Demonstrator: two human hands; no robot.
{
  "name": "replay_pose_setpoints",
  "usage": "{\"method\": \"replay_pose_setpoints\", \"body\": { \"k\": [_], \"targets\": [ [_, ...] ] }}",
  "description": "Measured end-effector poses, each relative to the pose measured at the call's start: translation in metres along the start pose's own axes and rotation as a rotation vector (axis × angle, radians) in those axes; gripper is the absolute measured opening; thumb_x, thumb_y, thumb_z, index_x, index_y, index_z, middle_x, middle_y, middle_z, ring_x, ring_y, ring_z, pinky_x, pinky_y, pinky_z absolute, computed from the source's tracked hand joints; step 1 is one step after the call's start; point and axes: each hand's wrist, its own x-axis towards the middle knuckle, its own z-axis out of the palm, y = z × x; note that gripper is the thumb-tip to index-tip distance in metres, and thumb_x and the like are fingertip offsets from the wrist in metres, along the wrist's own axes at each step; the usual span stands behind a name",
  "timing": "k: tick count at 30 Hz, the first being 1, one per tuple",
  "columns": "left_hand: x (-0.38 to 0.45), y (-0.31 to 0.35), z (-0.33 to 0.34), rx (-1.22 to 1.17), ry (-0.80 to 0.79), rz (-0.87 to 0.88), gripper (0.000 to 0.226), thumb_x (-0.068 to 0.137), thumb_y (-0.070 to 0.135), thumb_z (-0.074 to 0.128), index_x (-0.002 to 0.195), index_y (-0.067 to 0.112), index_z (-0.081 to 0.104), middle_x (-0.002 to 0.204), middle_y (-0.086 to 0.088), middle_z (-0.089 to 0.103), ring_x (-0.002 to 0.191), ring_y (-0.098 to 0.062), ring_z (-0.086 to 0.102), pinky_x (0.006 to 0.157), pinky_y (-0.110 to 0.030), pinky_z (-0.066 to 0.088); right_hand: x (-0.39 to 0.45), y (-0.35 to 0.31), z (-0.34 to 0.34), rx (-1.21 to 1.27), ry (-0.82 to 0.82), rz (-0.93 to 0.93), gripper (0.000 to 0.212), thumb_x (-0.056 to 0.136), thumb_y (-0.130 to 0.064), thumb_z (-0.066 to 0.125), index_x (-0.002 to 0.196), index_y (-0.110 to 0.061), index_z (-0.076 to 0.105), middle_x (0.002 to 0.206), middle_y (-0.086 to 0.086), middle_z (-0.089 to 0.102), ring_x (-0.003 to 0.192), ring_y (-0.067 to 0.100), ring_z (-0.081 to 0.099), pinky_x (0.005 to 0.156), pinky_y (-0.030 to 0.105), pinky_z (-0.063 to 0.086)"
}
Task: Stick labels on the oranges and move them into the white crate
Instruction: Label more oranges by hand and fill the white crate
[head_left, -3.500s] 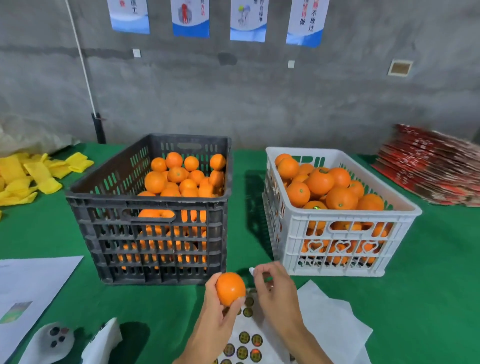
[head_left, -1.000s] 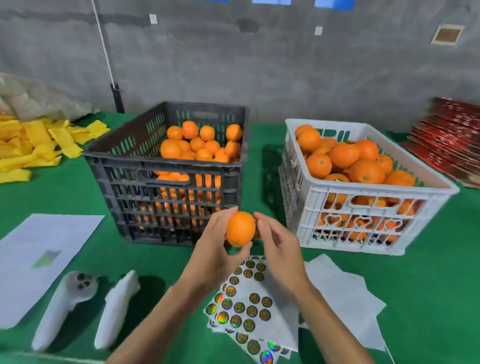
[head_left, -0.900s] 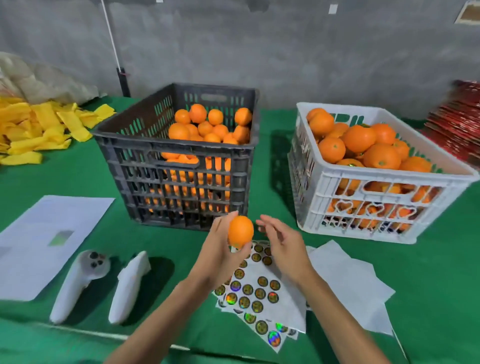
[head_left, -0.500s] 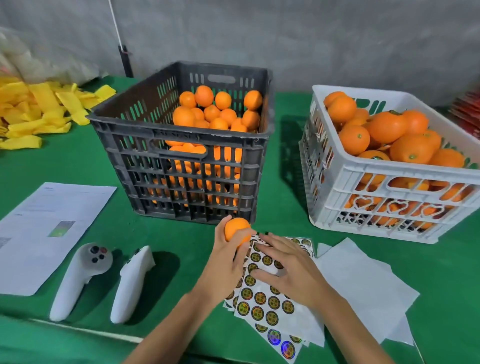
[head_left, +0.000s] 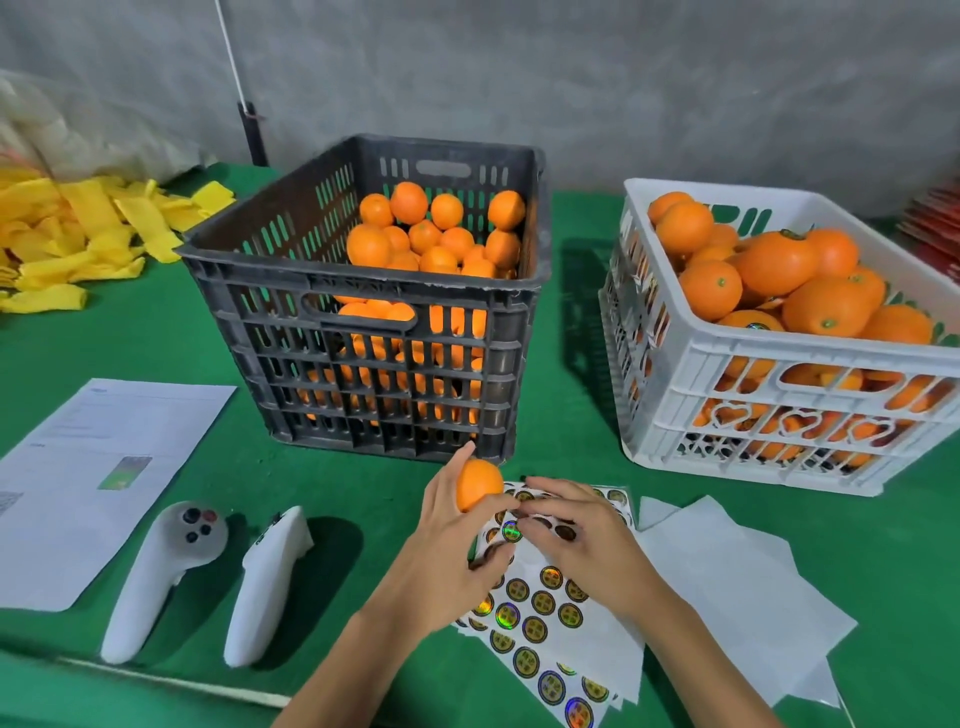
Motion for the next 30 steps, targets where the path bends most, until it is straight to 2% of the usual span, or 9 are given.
{"method": "replay_pose_setpoints", "body": {
  "k": [3, 4, 7, 8, 14, 19, 24, 27, 30],
  "targets": [
    [-0.001, -0.002, -0.001, 0.012, -0.013, -0.002, 0.05, 0.094, 0.046, 0.065, 0.135, 0.064, 0.041, 0.162, 0.023, -0.022, 0.147, 0.006, -0.008, 0.087, -0.01, 0.035, 0.007, -0.002, 0.0, -0.024, 0.02, 0.018, 0.015, 0.092, -0.034, 0.075, 0.105, -0.039, 0.079, 0.129, -0.03, 0.06, 0.124, -0.002, 0.051, 0.11, 0.039, 0.041],
    [-0.001, -0.002, -0.001, 0.006, -0.011, -0.003, 0.051, 0.094, 0.046, 0.065, 0.136, 0.063, 0.041, 0.163, 0.023, -0.022, 0.148, 0.004, -0.006, 0.089, -0.011, 0.035, 0.007, -0.003, -0.001, -0.075, 0.019, -0.001, 0.017, 0.089, -0.04, 0.076, 0.106, -0.039, 0.079, 0.129, -0.03, 0.06, 0.124, 0.0, 0.05, 0.111, 0.039, 0.039],
    [-0.002, -0.002, 0.0, -0.015, -0.014, -0.003, 0.053, 0.095, 0.046, 0.065, 0.138, 0.063, 0.039, 0.163, 0.022, -0.021, 0.15, 0.0, -0.005, 0.099, -0.018, 0.031, 0.006, -0.003, -0.002, -0.216, -0.018, -0.061, 0.044, 0.08, -0.069, 0.066, 0.112, -0.04, 0.076, 0.135, -0.029, 0.056, 0.125, -0.001, 0.046, 0.11, 0.035, 0.033],
    [-0.001, -0.002, 0.0, -0.026, -0.016, -0.006, 0.055, 0.095, 0.046, 0.065, 0.139, 0.064, 0.037, 0.162, 0.023, -0.022, 0.15, 0.002, -0.006, 0.101, -0.02, 0.029, 0.005, -0.003, -0.002, -0.243, -0.02, -0.077, 0.048, 0.079, -0.072, 0.064, 0.113, -0.04, 0.076, 0.136, -0.029, 0.056, 0.125, -0.001, 0.046, 0.109, 0.034, 0.033],
    [-0.003, -0.005, 0.001, -0.074, -0.003, -0.013, 0.061, 0.094, 0.043, 0.069, 0.14, 0.066, 0.035, 0.163, 0.024, -0.02, 0.149, 0.004, -0.006, 0.105, -0.029, 0.031, 0.005, -0.009, 0.003, -0.338, 0.071, -0.196, 0.023, 0.087, -0.043, 0.077, 0.103, -0.026, 0.082, 0.124, -0.017, 0.068, 0.112, 0.013, 0.058, 0.094, 0.041, 0.047],
    [-0.002, -0.006, 0.001, -0.089, 0.01, -0.026, 0.064, 0.093, 0.041, 0.071, 0.141, 0.066, 0.035, 0.163, 0.023, -0.02, 0.15, 0.003, -0.005, 0.105, -0.03, 0.033, 0.003, -0.012, 0.003, -0.508, 0.126, -0.362, 0.016, 0.089, -0.033, 0.078, 0.097, -0.019, 0.083, 0.111, -0.01, 0.074, 0.096, 0.018, 0.064, 0.076, 0.037, 0.055],
    [-0.002, -0.006, 0.001, -0.092, 0.011, -0.025, 0.064, 0.092, 0.043, 0.07, 0.141, 0.066, 0.035, 0.162, 0.025, -0.02, 0.151, 0.003, -0.006, 0.104, -0.031, 0.035, 0.004, -0.019, 0.002, -0.591, 0.138, -0.445, 0.012, 0.086, -0.028, 0.081, 0.091, -0.017, 0.082, 0.104, -0.009, 0.075, 0.086, 0.016, 0.063, 0.07, 0.032, 0.055],
    [-0.003, -0.006, -0.001, -0.094, 0.007, -0.018, 0.065, 0.091, 0.047, 0.07, 0.142, 0.065, 0.034, 0.163, 0.024, -0.02, 0.151, 0.001, -0.006, 0.105, -0.032, 0.034, 0.003, -0.02, -0.003, -0.564, 0.039, -0.399, 0.035, 0.093, -0.048, 0.067, 0.105, -0.018, 0.081, 0.113, -0.011, 0.072, 0.095, 0.013, 0.061, 0.078, 0.029, 0.054],
    [-0.004, -0.008, -0.003, -0.114, -0.031, -0.018, 0.071, 0.087, 0.053, 0.072, 0.144, 0.065, 0.031, 0.162, 0.025, -0.022, 0.151, 0.002, -0.007, 0.108, -0.035, 0.03, -0.002, -0.012, -0.008, -0.432, -0.093, -0.276, 0.06, 0.094, -0.067, 0.051, 0.133, -0.025, 0.069, 0.139, -0.018, 0.058, 0.123, 0.005, 0.049, 0.104, 0.027, 0.041]
  ]
}}
